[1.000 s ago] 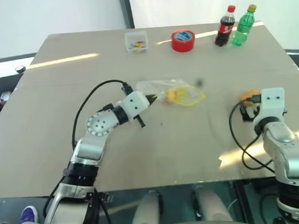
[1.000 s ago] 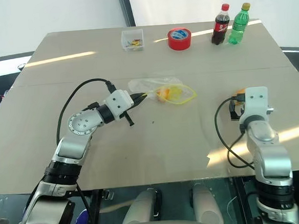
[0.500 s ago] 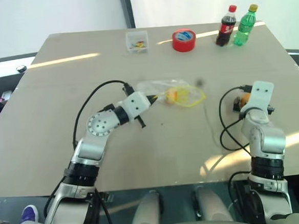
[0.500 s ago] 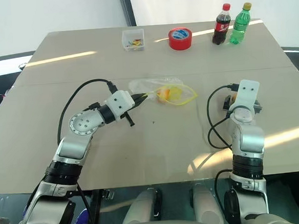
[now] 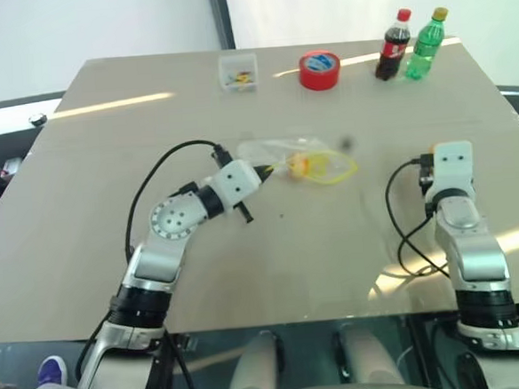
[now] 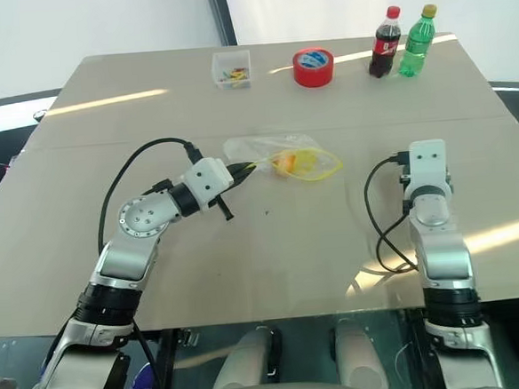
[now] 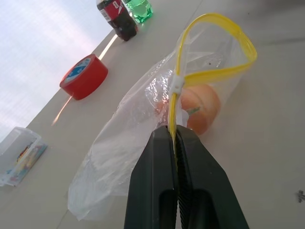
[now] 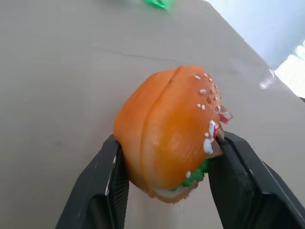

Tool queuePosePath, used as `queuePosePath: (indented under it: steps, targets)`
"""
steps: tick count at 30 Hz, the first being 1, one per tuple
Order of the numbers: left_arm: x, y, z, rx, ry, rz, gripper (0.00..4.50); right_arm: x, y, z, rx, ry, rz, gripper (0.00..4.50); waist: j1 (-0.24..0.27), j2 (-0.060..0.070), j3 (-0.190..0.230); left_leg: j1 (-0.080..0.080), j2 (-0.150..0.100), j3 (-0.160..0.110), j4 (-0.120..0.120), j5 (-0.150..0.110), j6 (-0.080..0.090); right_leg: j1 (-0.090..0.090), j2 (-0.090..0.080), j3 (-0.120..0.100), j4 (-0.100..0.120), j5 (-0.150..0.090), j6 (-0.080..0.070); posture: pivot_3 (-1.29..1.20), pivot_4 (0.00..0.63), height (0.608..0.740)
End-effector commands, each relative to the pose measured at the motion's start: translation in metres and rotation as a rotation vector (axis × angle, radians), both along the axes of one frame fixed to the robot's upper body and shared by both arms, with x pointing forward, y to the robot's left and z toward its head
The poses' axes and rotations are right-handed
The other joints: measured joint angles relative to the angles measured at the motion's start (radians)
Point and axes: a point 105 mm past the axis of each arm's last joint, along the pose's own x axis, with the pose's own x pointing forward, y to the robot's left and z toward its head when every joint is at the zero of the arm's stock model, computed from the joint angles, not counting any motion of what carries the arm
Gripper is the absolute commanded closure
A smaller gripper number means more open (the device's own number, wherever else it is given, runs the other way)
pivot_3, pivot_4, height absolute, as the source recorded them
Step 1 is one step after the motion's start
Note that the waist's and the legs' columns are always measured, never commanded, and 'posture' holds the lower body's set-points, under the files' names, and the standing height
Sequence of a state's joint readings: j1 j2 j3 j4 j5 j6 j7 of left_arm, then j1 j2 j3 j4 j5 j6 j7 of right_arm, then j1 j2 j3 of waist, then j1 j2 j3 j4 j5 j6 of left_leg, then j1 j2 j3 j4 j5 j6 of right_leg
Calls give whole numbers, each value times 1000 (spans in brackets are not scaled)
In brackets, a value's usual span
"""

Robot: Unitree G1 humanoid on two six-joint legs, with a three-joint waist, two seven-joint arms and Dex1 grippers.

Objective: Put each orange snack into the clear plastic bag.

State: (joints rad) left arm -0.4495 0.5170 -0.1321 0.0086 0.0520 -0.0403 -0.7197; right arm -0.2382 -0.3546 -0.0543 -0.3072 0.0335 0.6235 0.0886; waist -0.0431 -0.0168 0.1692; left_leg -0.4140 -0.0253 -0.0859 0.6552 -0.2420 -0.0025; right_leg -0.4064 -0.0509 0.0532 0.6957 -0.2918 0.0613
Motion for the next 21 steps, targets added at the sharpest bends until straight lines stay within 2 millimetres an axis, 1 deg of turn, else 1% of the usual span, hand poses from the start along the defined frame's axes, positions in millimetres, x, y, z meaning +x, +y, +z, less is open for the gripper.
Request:
queuePosePath:
  steps: [1, 2, 6, 10, 14, 16, 19, 21]
  targets:
    - [-4, -4, 17, -29, -56, -18, 4500, -30, 65, 24, 108, -27, 445, 2093, -5, 0, 0, 0, 0, 0, 0, 0, 0, 1, 1, 0, 0, 0, 0, 0, 150, 740]
    - [-4, -4, 17, -29, -57, -21, 4500, -34, 70, 26, 141, -18, 477, 2093, -7, 0, 0, 1, 1, 0, 0, 0, 0, 1, 2, 0, 0, 0, 0, 0, 150, 740]
    - [-7, -8, 18, -25, -67, -39, 4500, -38, 87, 31, 133, -2, 596, 2093, 1, 0, 0, 1, 1, -2, 2, 0, 0, 2, 2, -1, 1, 0, 0, 0, 150, 740]
    - [-11, -9, 20, -40, -71, -54, 4500, -28, 100, 26, 104, 10, 619, 2093, 4, 0, 0, 0, 1, -3, 4, 0, 0, 3, 1, -2, 0, 0, 0, 0, 150, 740]
    - [-19, -9, 16, -17, -82, -79, 4500, -18, 110, 15, 96, 61, 646, 2093, 2, 0, 0, 1, 1, -3, 4, 0, 0, 3, 1, -2, 0, 0, 0, 0, 150, 740]
    - [-22, -8, 15, -10, -83, -86, 4500, -12, 113, 13, 76, 77, 672, 2093, 2, 0, 0, 0, 1, -3, 4, 0, 0, 2, 1, -2, 0, 0, 0, 0, 150, 740]
    - [-25, -8, 12, 27, -86, -112, 4500, 2, 115, 17, 90, 81, 671, 2093, 1, 0, 0, 1, 1, -3, 4, 0, 0, 2, 1, -2, 0, 0, 0, 0, 150, 740]
    - [-28, -8, 8, 45, -75, -128, 4500, 10, 119, 23, 186, 100, 676, 2093, 2, 0, 0, 1, 1, -3, 4, 0, 0, 2, 1, -2, 0, 0, 0, 0, 150, 740]
